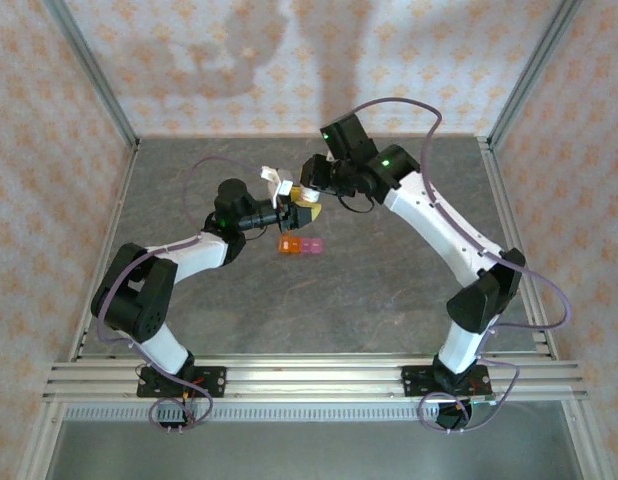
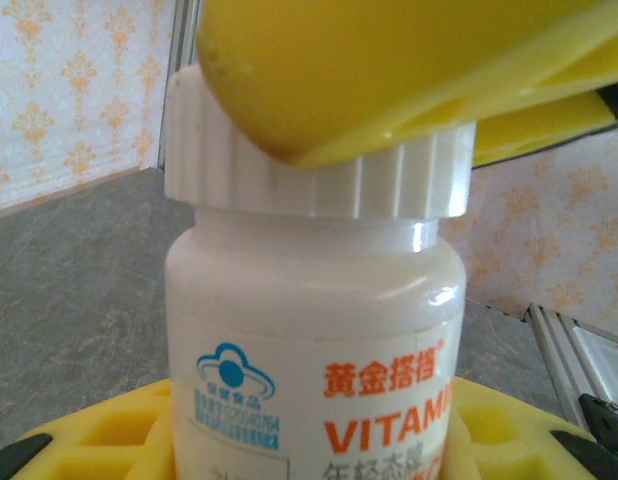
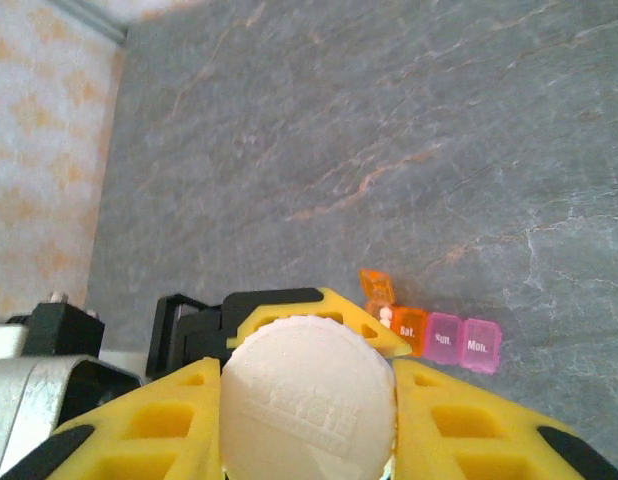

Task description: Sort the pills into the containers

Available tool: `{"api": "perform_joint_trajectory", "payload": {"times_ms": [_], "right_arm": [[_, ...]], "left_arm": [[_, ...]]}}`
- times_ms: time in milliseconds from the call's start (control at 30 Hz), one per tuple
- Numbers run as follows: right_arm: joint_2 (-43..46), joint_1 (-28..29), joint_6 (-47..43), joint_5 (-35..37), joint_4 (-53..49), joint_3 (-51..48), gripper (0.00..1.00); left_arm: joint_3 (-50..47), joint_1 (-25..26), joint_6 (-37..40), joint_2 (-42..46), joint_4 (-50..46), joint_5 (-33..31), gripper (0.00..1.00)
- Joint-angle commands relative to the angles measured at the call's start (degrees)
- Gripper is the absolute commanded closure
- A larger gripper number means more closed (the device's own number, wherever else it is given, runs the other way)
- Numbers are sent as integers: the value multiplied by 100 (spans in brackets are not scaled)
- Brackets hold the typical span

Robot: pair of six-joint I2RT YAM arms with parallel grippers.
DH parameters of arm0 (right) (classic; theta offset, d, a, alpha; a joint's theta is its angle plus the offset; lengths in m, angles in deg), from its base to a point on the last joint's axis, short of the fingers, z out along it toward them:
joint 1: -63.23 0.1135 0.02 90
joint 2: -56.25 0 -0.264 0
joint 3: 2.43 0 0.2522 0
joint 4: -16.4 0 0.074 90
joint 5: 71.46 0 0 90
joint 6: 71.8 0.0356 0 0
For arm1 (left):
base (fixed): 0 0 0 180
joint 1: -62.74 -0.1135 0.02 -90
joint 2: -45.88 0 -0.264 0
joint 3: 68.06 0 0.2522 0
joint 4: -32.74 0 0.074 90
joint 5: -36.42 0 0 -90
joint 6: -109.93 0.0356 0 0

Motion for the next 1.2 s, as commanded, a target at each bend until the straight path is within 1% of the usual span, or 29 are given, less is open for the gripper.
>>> {"api": "perform_joint_trajectory", "payload": {"times_ms": [0,67,167,233,333,400,500,567,633,667,767,833,900,1000,1167], "right_arm": [[118,244,890,396,298,-59,64],[114,238,854,469,244,23,63],[113,168,681,441,73,244,56],[134,67,535,334,-15,395,42],[312,-115,362,192,-111,424,25],[560,-220,229,128,-96,281,19],[914,-356,-98,103,-68,3,15],[928,-470,-448,-40,-204,-5,14],[785,-660,-952,-724,-227,73,15],[628,-749,-1361,-1060,-375,244,15],[98,-923,-2335,-1628,-968,869,15],[-159,-993,-2707,-1971,-1192,1176,15],[-430,-1013,-2932,-2283,-1393,1514,15],[-798,-1013,-3033,-2752,-1607,1914,16],[-1013,-1013,-3033,-2906,-1664,2060,22]], "left_arm": [[82,-43,-18,142,431,-198,100],[80,-39,-11,162,424,-207,100],[64,-38,25,165,396,-208,100],[73,-42,6,147,429,-198,100],[56,-48,-21,151,475,-186,100],[56,-55,4,173,453,-177,100],[59,-77,-17,188,448,-114,100],[58,-83,-18,212,435,-51,100],[69,-91,24,237,375,-9,100],[74,-96,52,239,329,18,100],[74,-100,33,252,299,56,100],[53,-109,37,282,291,76,100],[51,-109,59,292,256,74,100],[51,-104,24,272,284,82,100],[29,-109,29,266,286,73,100]]}}
